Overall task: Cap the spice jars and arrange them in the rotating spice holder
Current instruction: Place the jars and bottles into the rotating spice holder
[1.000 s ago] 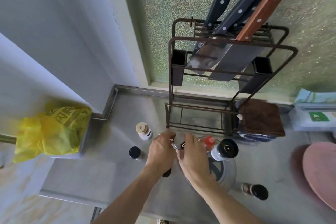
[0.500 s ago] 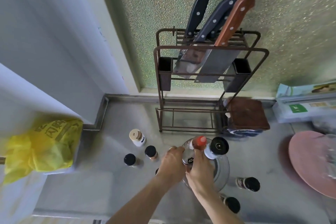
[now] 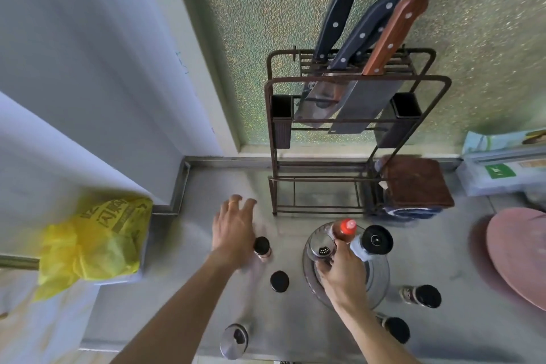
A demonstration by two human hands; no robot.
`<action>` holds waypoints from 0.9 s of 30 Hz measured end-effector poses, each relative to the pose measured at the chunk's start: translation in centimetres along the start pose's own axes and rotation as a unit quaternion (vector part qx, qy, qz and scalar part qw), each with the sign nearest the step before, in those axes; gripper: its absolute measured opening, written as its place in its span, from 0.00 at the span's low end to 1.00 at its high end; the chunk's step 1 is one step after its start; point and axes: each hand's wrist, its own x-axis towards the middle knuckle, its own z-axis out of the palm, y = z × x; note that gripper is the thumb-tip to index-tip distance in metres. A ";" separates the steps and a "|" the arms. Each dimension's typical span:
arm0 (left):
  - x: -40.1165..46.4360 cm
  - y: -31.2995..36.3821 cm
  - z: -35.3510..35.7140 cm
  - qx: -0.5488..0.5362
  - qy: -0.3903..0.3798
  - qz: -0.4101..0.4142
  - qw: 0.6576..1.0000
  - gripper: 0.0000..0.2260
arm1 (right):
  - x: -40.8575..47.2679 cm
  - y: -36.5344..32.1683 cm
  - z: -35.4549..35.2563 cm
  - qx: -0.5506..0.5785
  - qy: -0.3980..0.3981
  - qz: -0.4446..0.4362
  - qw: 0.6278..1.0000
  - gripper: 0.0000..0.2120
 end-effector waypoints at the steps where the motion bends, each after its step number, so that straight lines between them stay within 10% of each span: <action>1: 0.4 -0.8 0.2 0.031 -0.032 0.000 0.999 0.28 | -0.2 0.2 -0.1 0.010 0.006 0.001 1.000 0.22; 7: 1.9 -3.0 1.3 0.058 -0.089 0.003 0.994 0.23 | -2.2 0.9 -0.5 0.021 0.047 0.002 0.999 0.22; 17: -4.6 0.4 -6.2 -0.017 0.041 0.115 0.992 0.19 | -5.1 -6.0 -1.3 0.091 0.077 -0.189 0.975 0.27; 27: -10.2 7.4 -2.8 -0.257 -0.117 0.158 0.946 0.26 | -7.1 0.5 -2.7 0.108 0.088 -0.108 0.984 0.26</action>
